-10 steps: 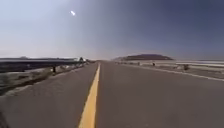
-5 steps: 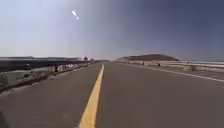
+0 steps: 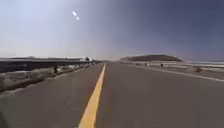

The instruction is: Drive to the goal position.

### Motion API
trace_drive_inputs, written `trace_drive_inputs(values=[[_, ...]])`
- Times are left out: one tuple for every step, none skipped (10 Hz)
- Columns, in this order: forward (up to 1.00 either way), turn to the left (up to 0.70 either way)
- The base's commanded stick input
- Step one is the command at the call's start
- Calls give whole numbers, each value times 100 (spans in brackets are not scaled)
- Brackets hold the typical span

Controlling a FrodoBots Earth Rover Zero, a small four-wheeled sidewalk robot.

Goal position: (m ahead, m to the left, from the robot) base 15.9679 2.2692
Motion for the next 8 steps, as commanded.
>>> trace_drive_inputs(values=[[50,0],[50,0],[50,0],[50,0],[50,0],[50,0],[50,0],[50,0]])
